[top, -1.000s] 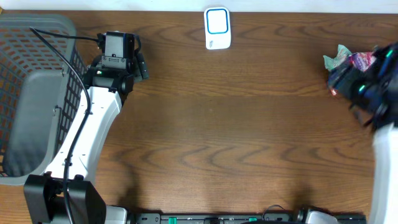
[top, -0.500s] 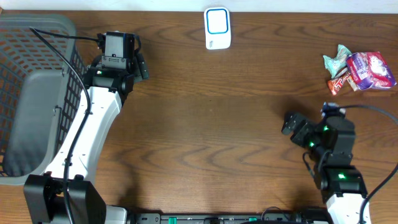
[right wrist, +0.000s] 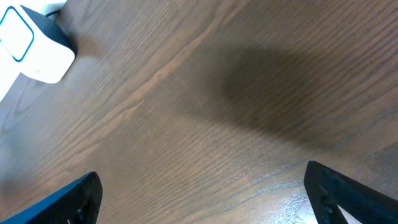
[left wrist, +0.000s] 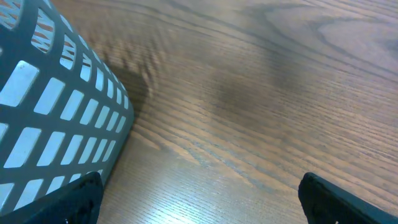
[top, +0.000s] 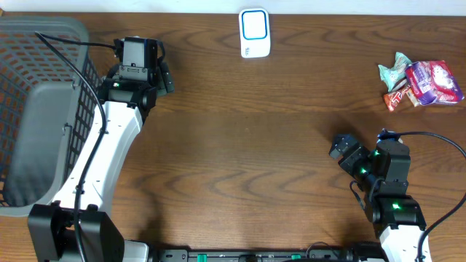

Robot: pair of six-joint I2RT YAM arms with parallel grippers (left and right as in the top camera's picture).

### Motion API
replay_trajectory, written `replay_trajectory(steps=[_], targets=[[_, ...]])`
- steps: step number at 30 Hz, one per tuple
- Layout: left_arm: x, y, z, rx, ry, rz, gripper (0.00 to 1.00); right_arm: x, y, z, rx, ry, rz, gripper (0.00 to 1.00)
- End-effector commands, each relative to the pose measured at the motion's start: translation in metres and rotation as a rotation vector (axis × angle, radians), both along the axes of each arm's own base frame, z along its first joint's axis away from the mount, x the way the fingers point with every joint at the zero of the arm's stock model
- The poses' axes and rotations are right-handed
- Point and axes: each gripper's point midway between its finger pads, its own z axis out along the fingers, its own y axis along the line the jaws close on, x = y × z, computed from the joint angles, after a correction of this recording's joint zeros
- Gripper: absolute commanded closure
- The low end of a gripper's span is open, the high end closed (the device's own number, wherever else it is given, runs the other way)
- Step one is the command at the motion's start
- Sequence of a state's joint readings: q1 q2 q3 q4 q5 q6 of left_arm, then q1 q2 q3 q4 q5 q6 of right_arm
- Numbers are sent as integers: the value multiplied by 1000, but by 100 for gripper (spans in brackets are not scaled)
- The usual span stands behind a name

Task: Scan the item barcode

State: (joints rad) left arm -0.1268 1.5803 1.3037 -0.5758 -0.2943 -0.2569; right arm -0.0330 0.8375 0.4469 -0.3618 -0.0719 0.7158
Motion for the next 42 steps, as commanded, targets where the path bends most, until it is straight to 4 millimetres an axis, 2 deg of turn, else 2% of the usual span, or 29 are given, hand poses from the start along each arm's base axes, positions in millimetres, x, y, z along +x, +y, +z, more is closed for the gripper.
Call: replay_trajectory(steps=[1, 8, 11, 17, 21, 27, 31, 34, 38, 42], targets=[[1, 3, 2, 18, -2, 0, 1, -1, 0, -2, 4, 6, -12, 1], [1, 3, 2, 18, -2, 0, 1, 5, 1, 5, -59, -34, 50, 1], [1, 3, 2, 18, -2, 0, 1, 5, 4, 6, -87, -42, 92, 1], [1, 3, 2, 18, -2, 0, 1, 4, 7, 22, -142, -115, 147, 1], [1, 3, 2, 18, -2, 0, 1, 0, 11, 22, -154, -154, 180, 1], [1, 3, 2, 18, -2, 0, 1, 1, 36, 23, -242, -416, 382, 1], [1, 3, 2, 18, -2, 0, 0, -7, 45, 19, -254, -561, 417, 1], [1, 3, 2, 18, -2, 0, 1, -11, 45, 22, -261, -594, 416, 1], [1, 3, 2, 18, -2, 0, 1, -15, 45, 35, -302, -652, 423, 1], [1, 3, 2, 18, -2, 0, 1, -19, 45, 34, -304, -649, 424, 1]])
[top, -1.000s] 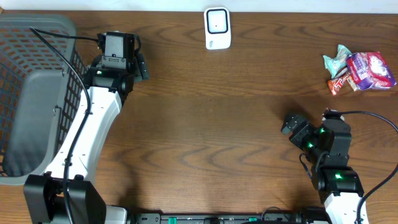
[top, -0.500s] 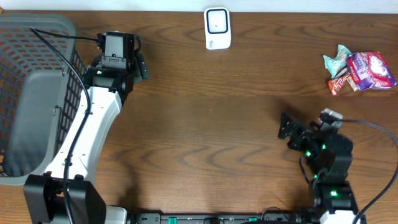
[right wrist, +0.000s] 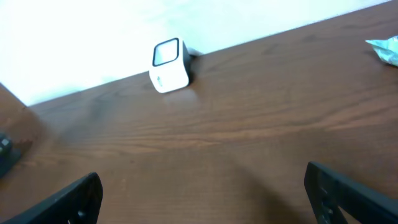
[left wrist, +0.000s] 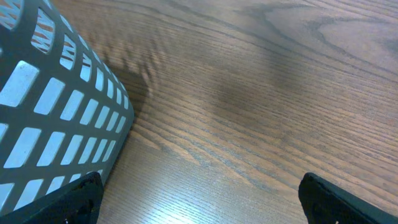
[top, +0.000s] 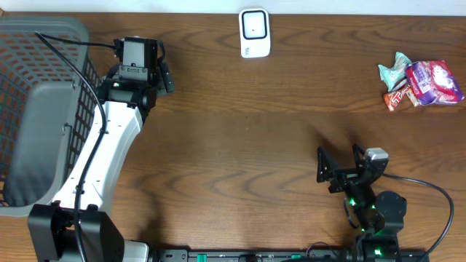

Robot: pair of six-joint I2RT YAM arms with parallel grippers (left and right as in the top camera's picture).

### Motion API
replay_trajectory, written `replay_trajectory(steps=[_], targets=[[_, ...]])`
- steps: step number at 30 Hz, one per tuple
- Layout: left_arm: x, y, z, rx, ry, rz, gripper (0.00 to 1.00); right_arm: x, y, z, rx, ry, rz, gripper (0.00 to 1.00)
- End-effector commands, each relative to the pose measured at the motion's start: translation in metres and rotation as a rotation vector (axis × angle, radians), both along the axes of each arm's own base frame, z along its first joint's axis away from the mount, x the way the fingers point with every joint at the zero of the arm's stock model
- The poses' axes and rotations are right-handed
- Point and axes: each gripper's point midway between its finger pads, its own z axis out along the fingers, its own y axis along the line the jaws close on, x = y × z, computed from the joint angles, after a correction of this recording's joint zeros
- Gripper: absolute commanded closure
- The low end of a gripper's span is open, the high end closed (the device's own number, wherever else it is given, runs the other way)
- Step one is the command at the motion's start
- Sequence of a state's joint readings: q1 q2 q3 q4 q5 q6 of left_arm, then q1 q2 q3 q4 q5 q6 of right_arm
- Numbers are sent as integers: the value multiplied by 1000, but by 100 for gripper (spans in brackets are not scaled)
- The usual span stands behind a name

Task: Scan the item barcode

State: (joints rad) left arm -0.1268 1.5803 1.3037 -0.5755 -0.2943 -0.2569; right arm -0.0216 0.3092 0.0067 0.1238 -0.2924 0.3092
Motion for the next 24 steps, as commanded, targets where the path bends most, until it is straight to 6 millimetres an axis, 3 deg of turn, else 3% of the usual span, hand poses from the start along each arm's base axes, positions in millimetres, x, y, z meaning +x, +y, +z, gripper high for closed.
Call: replay_trajectory(steps=[1, 10, 18, 24], targets=[[1, 3, 2, 18, -2, 0, 1, -4, 3, 0, -32, -13, 19, 1], [1, 3, 2, 18, -2, 0, 1, -8, -21, 2, -58, -24, -125, 1], [1, 3, 2, 18, -2, 0, 1, -11, -22, 24, -131, -139, -120, 1], [1, 3, 2, 18, -2, 0, 1, -11, -22, 24, -198, -151, -112, 1]])
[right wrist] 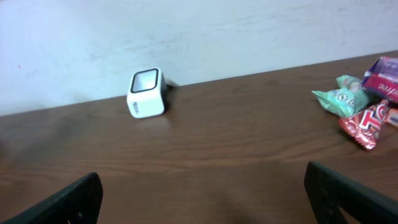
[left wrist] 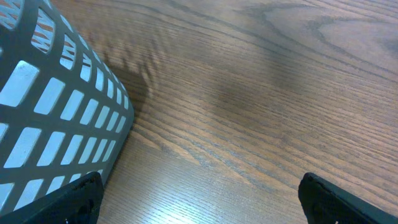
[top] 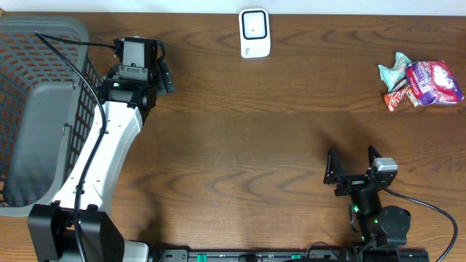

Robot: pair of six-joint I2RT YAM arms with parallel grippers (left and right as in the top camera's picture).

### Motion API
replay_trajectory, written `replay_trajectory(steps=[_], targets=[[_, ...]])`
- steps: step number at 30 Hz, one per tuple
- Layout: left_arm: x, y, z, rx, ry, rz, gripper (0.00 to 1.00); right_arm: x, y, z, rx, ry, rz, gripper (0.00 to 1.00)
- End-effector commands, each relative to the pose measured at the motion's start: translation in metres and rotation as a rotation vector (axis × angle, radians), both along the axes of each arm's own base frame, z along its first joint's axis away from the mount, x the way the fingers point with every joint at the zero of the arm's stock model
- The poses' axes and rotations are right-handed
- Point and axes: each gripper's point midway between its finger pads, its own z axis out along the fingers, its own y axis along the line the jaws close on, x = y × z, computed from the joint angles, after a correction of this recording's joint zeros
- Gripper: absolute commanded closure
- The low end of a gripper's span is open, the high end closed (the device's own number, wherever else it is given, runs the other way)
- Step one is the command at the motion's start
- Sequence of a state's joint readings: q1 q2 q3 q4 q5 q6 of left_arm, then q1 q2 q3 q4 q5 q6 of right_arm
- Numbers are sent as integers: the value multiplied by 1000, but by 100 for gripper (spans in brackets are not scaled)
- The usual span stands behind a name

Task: Scan the item barcode

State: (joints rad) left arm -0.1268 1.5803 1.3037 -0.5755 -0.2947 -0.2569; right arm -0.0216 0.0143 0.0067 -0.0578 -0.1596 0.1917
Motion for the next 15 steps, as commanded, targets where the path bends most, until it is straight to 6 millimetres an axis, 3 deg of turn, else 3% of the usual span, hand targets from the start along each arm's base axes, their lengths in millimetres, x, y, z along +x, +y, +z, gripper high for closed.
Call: replay_trajectory(steps=[1, 11, 15], targets=[[1, 3, 2, 17, -1, 0, 1, 0, 0, 0, -82, -13, 3, 1], [1, 3, 2, 17, -1, 0, 1, -1, 5, 0, -165, -26, 21, 1], [1, 3, 2, 17, -1, 0, 1, -1, 5, -2, -282, -32, 14, 1]])
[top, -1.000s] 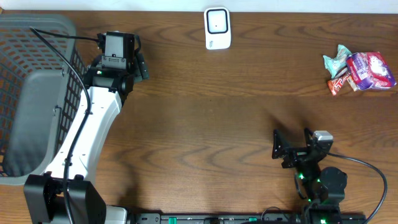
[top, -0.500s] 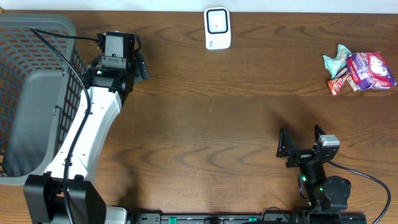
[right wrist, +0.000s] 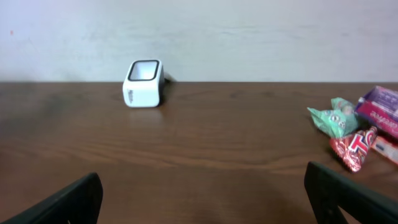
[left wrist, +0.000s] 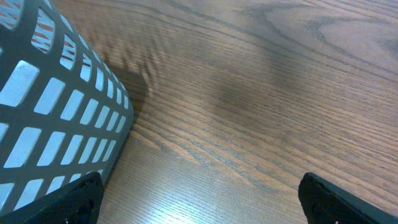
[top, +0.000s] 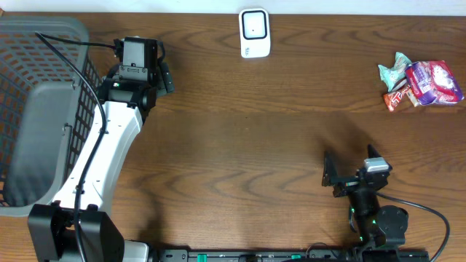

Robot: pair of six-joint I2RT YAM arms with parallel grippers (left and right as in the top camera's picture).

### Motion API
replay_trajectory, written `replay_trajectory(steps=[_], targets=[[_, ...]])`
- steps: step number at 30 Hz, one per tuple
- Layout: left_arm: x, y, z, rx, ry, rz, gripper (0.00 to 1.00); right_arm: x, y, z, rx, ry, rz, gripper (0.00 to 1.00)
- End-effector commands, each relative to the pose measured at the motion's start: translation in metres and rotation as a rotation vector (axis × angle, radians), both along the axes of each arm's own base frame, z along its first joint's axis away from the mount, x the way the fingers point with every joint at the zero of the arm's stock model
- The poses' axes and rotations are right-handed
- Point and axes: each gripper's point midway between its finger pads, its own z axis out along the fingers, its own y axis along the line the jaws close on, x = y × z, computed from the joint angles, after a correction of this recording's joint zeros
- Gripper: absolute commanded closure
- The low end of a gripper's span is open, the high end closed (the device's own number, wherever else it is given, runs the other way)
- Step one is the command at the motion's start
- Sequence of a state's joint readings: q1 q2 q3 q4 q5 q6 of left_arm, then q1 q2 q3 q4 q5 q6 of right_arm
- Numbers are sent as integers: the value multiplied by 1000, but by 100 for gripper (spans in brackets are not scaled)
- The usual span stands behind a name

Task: Scan the item barcode

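The white barcode scanner (top: 255, 33) stands at the table's far edge, and shows small and distant in the right wrist view (right wrist: 143, 83). The items are a pile of snack packets (top: 422, 84) at the far right: a teal packet (right wrist: 336, 117), a red packet (right wrist: 356, 149) and a purple box (right wrist: 379, 109). My right gripper (top: 352, 171) is low at the front right, open and empty (right wrist: 205, 202), facing the far edge. My left gripper (top: 138, 76) is open and empty (left wrist: 211, 205) over bare wood beside the basket.
A grey mesh basket (top: 36, 109) fills the left side of the table, its wall close to my left fingers (left wrist: 56, 106). A pale wall rises behind the far edge of the wooden table (right wrist: 199, 143).
My right gripper has shifted slightly left and turned a little. The snack packets now sit further into its view and the scanner a bit higher. The left arm has not moved.
My right gripper first pointed down at the wood on the right, open, with the scanner at its view's corner. Then it was back near the front edge, level, facing the scanner. After that the snacks showed too, as now. The left gripper stayed open by the basket.
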State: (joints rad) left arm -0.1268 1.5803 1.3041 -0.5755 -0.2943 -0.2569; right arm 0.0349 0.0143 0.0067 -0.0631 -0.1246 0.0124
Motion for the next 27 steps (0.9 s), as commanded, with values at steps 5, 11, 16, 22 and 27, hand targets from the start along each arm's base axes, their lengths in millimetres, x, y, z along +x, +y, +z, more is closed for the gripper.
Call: replay_trajectory(steps=[5, 11, 16, 22, 27], targets=[[1, 3, 2, 18, -1, 0, 1, 0, 0, -1, -104, -14, -10, 1], [1, 3, 2, 18, -1, 0, 1, 0, -4, -1, -59, -6, -26, 1], [1, 3, 2, 18, -1, 0, 1, 1, -13, -1, 12, 4, -65, 1], [1, 3, 2, 18, -1, 0, 1, 1, -16, -1, 40, 7, -80, 1], [1, 3, 2, 18, -1, 0, 1, 1, -16, -1, 40, 7, -80, 1]])
